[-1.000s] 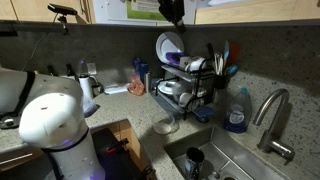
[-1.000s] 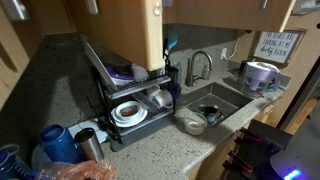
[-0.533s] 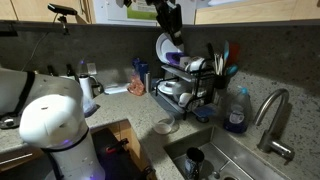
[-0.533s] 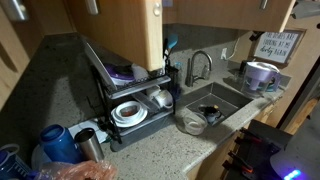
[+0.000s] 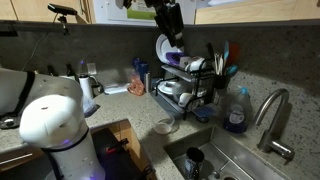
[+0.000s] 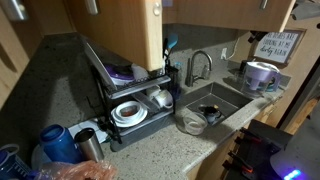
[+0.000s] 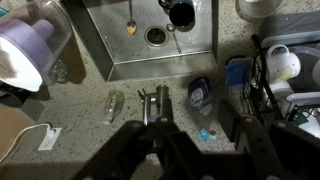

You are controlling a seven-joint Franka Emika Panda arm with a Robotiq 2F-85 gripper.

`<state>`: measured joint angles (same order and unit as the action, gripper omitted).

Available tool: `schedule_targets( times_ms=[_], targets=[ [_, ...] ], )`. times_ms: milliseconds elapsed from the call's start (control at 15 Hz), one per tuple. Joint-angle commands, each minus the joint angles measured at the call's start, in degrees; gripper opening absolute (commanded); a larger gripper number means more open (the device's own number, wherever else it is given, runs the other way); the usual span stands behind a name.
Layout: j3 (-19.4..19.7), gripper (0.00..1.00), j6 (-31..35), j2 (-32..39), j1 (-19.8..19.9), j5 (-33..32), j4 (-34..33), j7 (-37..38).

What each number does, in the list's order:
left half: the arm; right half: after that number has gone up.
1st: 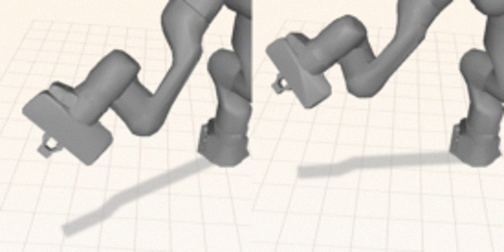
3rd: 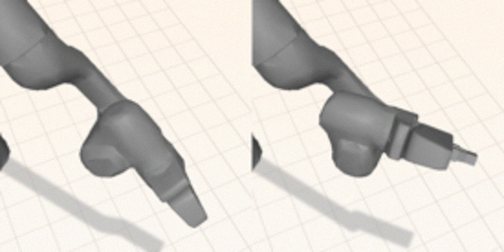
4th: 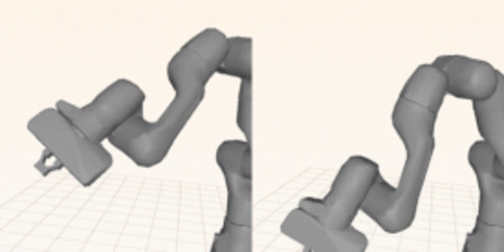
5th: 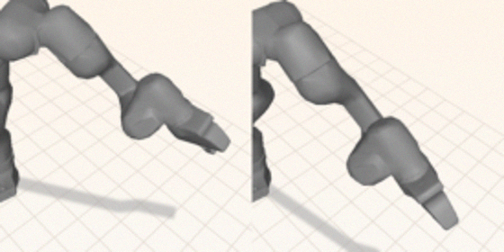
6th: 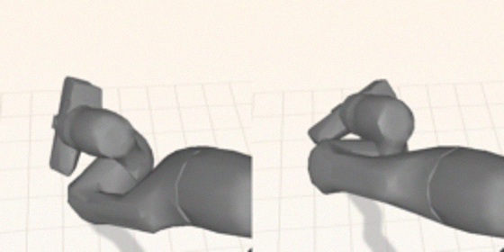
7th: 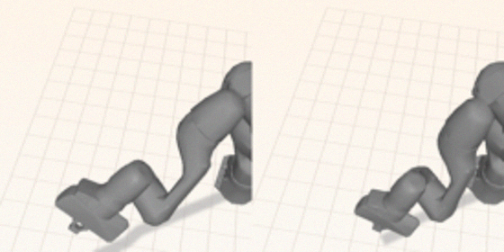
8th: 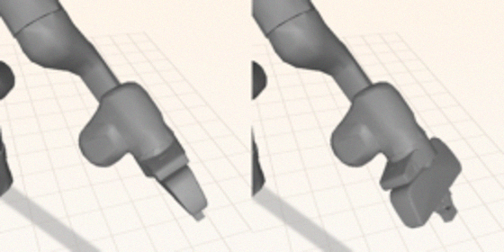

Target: Open the left door of the cabinet above the faucet

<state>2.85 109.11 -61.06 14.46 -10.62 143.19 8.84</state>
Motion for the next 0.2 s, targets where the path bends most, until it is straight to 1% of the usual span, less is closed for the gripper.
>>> schedule_targets(
  times_ms=[0, 133],
  targets=[
    [0.25, 0.52, -0.16, 0.06, -0.49, -0.36, -0.15, 0.32],
    [0.25, 0.52, -0.16, 0.06, -0.49, -0.36, -0.15, 0.32]
  ],
)
